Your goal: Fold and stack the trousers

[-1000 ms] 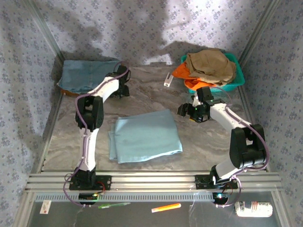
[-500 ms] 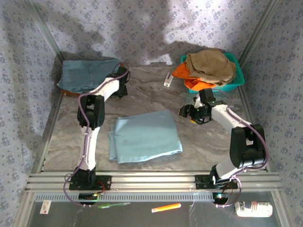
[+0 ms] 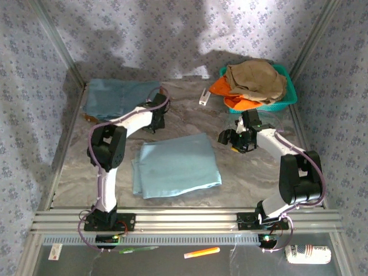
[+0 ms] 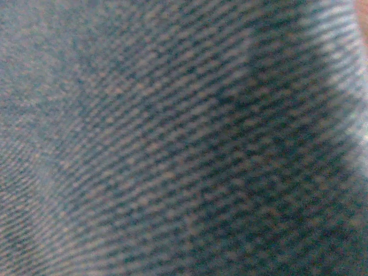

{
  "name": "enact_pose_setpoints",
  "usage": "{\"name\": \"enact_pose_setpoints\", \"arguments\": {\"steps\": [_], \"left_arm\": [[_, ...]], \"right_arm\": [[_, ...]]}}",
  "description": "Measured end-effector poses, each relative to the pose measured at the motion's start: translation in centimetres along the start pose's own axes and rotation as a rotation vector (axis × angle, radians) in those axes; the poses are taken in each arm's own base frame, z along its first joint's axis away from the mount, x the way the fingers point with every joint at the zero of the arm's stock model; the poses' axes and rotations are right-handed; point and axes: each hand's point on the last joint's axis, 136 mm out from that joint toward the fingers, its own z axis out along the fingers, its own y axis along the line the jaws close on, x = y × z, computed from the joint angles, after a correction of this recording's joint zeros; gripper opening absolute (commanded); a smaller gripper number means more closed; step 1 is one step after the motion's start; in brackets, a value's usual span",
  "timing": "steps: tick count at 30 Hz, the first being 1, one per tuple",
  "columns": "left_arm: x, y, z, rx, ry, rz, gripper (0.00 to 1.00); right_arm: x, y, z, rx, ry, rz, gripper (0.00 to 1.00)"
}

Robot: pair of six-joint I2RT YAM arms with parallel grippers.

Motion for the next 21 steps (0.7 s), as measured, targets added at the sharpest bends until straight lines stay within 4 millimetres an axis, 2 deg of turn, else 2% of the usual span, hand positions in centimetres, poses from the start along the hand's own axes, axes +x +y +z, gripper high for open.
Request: {"name": "enact_pose_setpoints", "arguments": {"steps": [4,7,8,10,12,14,15,17,21], "left_arm": [[1.9,-4.4,-1.5,0.084,0.003,0.008,0.00],[2.9,-6.6,-2.3,0.136,0.016,0.001,0.00],[3.1,-7.1,-2.4,0.149,0.023,-0.001,0.07],[3.3,-7.9,-2.8,0.176,0.033,-0.002,0.47],[3.1,-8.5,-3.2,0.207,0.042,-0.011,0.76],[2.9,-9.0,-3.9,0.239,0.043,-0.013,0.89],[2.7,-8.9,-4.6,0.250,0.041,-0.012,0.99],[2.1,-8.5,-6.7,0.275,0.018,-0.014,1.00],[0.3,-5.7,-14.5,0.364,-0.103,-0.050,1.00]], "right_arm": [[0.1,0.2,-0.2,-0.010,-0.005,-0.006,0.72],[0.4,0.8,-0.4,-0.020,-0.007,-0.022,0.72],[0.6,1.0,-0.4,-0.023,-0.006,-0.028,0.72],[1.0,1.5,-0.5,-0.032,-0.003,-0.044,0.72],[1.4,1.8,-0.6,-0.039,0.000,-0.055,0.73],[1.6,1.9,-0.8,-0.042,-0.003,-0.061,0.74],[1.7,1.9,-0.9,-0.044,-0.004,-0.064,0.74],[1.8,2.1,-1.1,-0.047,-0.008,-0.069,0.74],[2.4,2.8,-0.9,-0.042,-0.004,-0.108,0.78]]}}
